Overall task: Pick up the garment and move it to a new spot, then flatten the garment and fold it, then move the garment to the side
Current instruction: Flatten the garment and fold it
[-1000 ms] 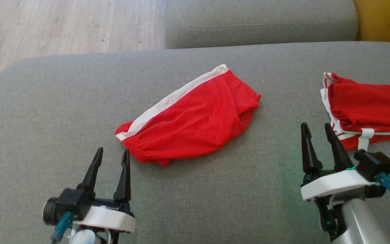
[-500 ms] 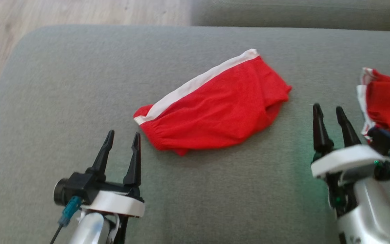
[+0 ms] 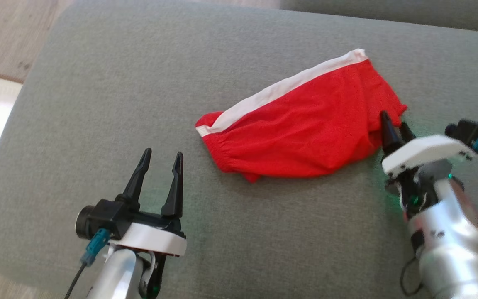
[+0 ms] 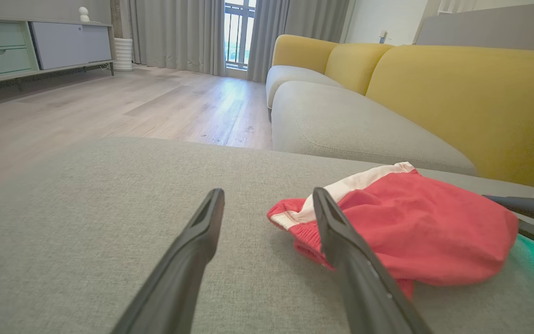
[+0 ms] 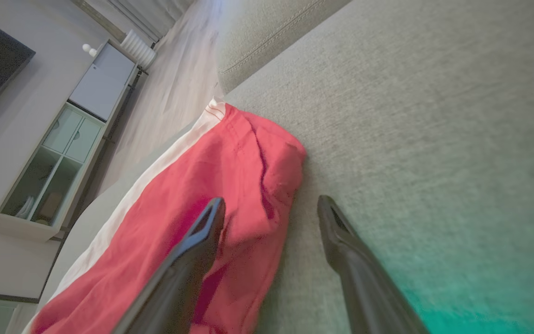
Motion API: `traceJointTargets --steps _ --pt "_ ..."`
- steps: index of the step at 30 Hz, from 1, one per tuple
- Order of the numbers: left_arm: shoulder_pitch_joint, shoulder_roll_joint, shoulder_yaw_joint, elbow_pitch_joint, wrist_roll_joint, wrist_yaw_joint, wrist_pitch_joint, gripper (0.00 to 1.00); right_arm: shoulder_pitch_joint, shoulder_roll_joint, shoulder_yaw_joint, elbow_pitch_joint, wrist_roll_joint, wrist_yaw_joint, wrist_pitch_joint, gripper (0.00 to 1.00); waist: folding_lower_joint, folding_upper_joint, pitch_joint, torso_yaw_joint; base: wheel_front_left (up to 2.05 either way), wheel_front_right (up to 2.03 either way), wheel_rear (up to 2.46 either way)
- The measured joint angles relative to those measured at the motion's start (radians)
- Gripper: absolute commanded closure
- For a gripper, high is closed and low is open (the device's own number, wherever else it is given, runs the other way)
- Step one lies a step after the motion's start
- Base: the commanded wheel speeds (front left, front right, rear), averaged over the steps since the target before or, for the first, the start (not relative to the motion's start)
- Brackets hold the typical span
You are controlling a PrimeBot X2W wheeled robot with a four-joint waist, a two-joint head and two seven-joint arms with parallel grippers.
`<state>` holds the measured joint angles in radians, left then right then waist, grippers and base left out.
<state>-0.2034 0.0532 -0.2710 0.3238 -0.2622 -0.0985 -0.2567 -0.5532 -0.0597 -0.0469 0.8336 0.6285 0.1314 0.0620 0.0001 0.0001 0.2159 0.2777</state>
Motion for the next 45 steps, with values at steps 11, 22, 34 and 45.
traceJointTargets --steps 11,22,34,45 --pt "-0.009 -0.005 -0.001 0.014 0.000 -0.007 0.000 0.00 -0.225 -0.026 -0.009 0.285 -0.053 0.000 0.008 0.00 -0.0001 0.0000 0.036 0.056 0.00 0.00 0.00" --pt "-0.025 -0.007 -0.021 0.019 -0.011 -0.007 0.000 0.00 -0.302 -0.031 0.071 0.400 -0.085 0.000 -0.045 1.00 0.0000 0.0000 0.051 0.058 0.00 0.00 0.00" --pt "-0.023 -0.007 0.006 0.029 0.010 -0.007 0.000 0.00 -0.246 -0.011 0.138 0.338 0.036 0.000 -0.232 1.00 0.0000 0.0000 0.027 -0.019 0.00 0.00 0.00" --pt "0.011 -0.007 0.043 0.029 0.035 -0.016 0.000 0.00 -0.078 -0.023 0.042 0.249 0.080 0.000 -0.305 1.00 -0.0001 0.0000 -0.041 -0.117 0.00 0.00 0.00"
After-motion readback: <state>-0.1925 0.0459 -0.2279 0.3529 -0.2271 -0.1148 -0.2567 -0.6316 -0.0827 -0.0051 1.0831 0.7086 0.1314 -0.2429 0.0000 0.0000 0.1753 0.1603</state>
